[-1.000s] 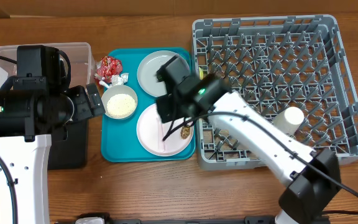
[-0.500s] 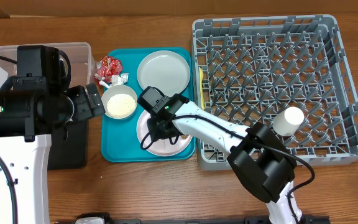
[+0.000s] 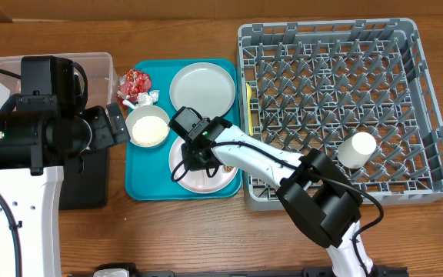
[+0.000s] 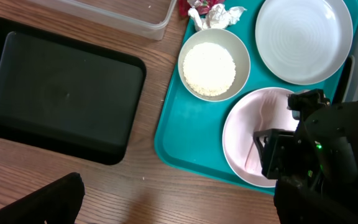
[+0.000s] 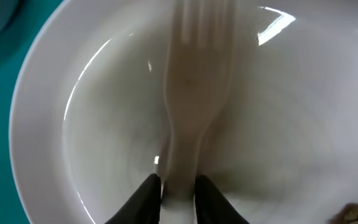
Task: Sort waste into correct bins and load items into the dishwasher rack
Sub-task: 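Grasp the white fork from the pink plate with the right gripper, then place the white fork in the rack beside the spoon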
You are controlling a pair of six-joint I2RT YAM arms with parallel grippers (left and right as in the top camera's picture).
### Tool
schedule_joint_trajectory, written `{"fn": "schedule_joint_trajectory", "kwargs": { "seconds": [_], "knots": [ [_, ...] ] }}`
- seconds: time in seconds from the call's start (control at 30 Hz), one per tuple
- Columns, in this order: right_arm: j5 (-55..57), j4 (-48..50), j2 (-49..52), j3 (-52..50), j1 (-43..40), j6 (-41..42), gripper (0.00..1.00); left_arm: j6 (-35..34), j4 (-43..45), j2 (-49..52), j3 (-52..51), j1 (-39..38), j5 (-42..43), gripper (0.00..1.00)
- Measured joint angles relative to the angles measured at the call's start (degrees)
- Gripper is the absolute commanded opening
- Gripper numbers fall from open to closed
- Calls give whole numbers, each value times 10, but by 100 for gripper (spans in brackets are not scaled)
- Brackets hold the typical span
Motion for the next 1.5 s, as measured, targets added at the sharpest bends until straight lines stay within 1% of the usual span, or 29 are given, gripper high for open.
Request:
{"fn": "schedule_joint_trajectory", "kwargs": {
  "seconds": [0.03, 0.17, 0.23, 0.33, 0.47, 0.53, 0.67, 0.83, 0.93, 0.97, 1.03, 1.07, 1.1, 1.13, 1.23, 1.33, 1.4, 1.43, 1.5],
  "knots": [
    [3, -9, 0, 2, 0, 0, 17, 0, 0, 0, 0, 0, 0, 100],
    [32, -74, 4, 27, 0, 0, 16, 0, 0, 0, 0, 0, 0, 100],
    [63, -121, 5, 63, 0, 0, 16, 0, 0, 0, 0, 0, 0, 100],
    [86, -147, 0, 111, 0, -1, 16, 0, 0, 0, 0, 0, 0, 100],
    [98, -168, -38, 141, -2, -13, 17, 0, 0, 0, 0, 0, 0, 100],
    [103, -183, -84, 147, -10, -31, 17, 0, 0, 0, 0, 0, 0, 100],
    [106, -220, -142, 155, -62, -73, 17, 0, 0, 0, 0, 0, 0, 100],
    [104, -225, -147, 154, -155, -162, 17, 0, 0, 0, 0, 0, 0, 100],
    [102, -207, -147, 135, -188, -204, 18, 0, 0, 0, 0, 0, 0, 100],
    [94, -196, -147, 123, -193, -215, 27, 0, 0, 0, 0, 0, 0, 100],
    [67, -174, -147, 91, -206, -244, 51, 0, 0, 0, 0, 0, 0, 100],
    [59, -167, -147, 78, -209, -246, 54, 0, 0, 0, 0, 0, 0, 100],
    [49, -161, -146, 62, -212, -254, 63, 0, 0, 0, 0, 0, 0, 100],
    [47, -162, -146, 57, -212, -257, 68, 0, 0, 0, 0, 0, 0, 100],
    [36, -163, -147, 56, -212, -259, 72, 0, 0, 0, 0, 0, 0, 100],
    [23, -172, -152, 56, -212, -235, 71, 0, 0, 0, 0, 0, 0, 100],
    [8, -171, -165, 56, -210, -228, 69, 0, 0, 0, 0, 0, 0, 100],
    [-14, -166, -190, 56, -206, -222, 63, 0, 0, 0, 0, 0, 0, 100],
    [-30, -153, -217, 59, -195, -218, 61, 0, 0, 0, 0, 0, 0, 100]
  ]
}}
